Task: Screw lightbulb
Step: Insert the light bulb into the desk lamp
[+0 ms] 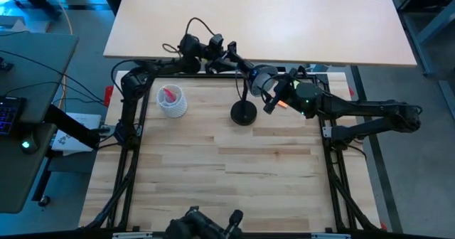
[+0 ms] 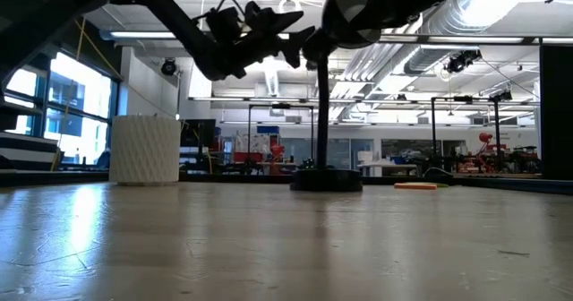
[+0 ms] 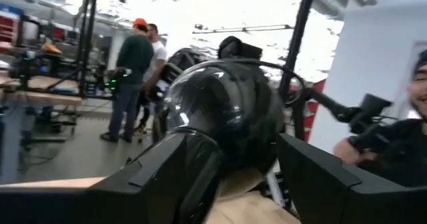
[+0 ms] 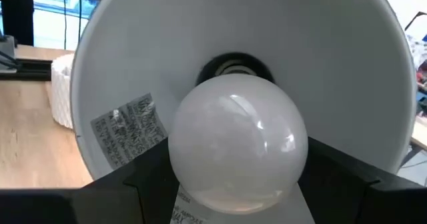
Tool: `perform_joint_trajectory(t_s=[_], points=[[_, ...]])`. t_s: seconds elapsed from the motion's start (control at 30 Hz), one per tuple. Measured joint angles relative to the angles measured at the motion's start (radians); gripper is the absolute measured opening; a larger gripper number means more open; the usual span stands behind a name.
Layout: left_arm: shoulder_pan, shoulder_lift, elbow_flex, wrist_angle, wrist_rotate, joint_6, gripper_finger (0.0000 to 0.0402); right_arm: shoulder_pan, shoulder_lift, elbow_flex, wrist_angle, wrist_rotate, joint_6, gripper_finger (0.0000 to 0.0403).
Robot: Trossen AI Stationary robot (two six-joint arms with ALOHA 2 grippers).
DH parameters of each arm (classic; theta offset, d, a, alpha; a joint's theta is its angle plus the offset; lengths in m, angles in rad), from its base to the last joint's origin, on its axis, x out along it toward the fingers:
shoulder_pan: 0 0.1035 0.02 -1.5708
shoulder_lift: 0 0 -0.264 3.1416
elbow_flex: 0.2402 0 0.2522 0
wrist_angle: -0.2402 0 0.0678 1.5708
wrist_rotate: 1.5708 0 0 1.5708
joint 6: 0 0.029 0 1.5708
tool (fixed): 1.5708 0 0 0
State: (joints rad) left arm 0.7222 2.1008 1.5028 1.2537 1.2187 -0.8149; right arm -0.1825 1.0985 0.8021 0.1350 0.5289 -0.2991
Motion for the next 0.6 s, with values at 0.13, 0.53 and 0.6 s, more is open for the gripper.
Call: perform_joint_trajectory(t_s=[0.13, 0.53, 0.6], points=[[0.003, -0.025, 0.003, -0.202, -0.028, 0.183, 0.0204, 0.001, 0.0, 0.0, -0.005, 0.003, 0.029, 0.0257], [0.03, -0.2, 0.001, -0.982, -0.381, 0.772, 0.0156, 0.032, 0.0, -0.001, 0.013, 0.043, 0.047, 0.0257], [0.022, -0.231, 0.001, -1.083, -0.402, 0.841, 0.0154, 0.05, 0.0, -0.001, 0.038, 0.087, 0.012, 0.0257]])
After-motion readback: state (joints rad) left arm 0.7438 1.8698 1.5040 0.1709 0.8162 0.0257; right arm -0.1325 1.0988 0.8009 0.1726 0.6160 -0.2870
